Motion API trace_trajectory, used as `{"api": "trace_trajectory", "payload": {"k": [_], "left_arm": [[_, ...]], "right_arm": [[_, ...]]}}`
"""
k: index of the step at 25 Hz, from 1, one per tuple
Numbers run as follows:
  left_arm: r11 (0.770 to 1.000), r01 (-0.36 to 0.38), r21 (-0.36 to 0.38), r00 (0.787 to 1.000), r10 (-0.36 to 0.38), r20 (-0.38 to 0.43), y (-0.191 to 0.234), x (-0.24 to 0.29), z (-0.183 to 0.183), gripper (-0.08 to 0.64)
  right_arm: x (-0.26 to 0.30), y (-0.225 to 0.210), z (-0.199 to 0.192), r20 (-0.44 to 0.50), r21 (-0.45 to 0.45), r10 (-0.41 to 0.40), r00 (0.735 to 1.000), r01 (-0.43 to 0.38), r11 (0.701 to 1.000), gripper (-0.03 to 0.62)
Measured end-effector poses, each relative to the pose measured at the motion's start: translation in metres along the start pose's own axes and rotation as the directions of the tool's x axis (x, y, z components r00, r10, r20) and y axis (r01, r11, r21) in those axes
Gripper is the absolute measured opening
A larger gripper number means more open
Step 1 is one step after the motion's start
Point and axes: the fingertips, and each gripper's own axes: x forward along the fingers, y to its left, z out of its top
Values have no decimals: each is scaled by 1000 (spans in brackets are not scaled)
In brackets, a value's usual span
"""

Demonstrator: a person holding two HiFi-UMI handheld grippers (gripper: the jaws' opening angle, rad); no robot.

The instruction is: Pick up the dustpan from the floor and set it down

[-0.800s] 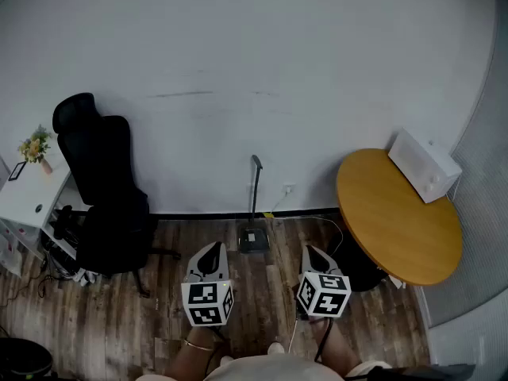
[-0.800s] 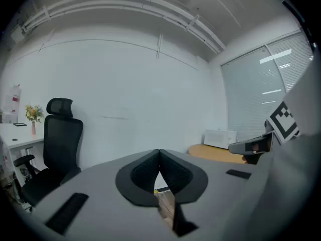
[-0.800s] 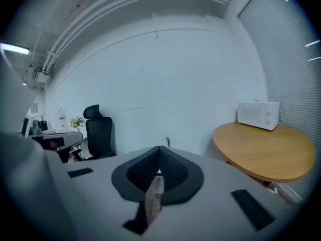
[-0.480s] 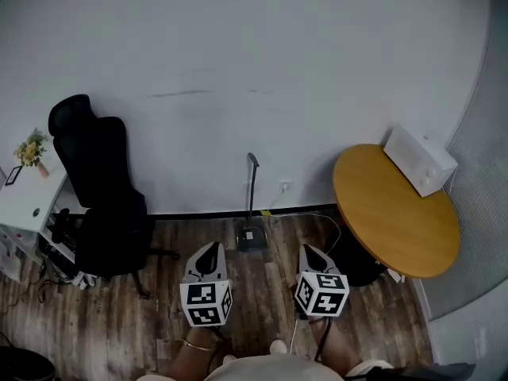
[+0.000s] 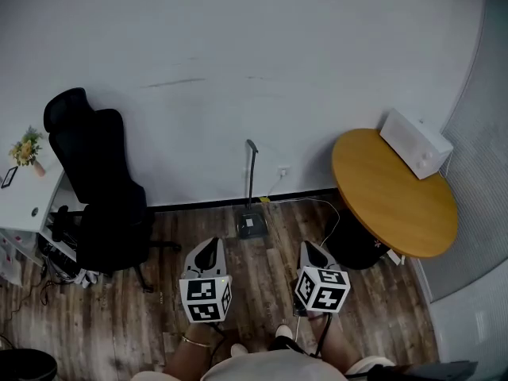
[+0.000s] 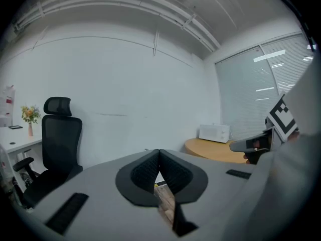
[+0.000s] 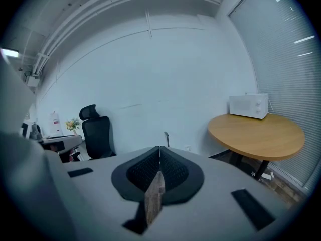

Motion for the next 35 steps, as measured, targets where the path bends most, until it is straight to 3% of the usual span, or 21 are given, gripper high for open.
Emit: {"api": "trace_trajectory", "payload": {"k": [15, 35], "left_arm": [[998, -1, -60, 1000, 1, -12, 18, 42, -4, 17], [999, -16, -32, 1000, 15, -21, 40, 212, 37, 17]], "right_arm": [[43, 9, 1, -26, -5, 7, 1000, -7, 1000, 32], [202, -25, 81, -15, -4, 53, 998, -53, 999, 32]]}}
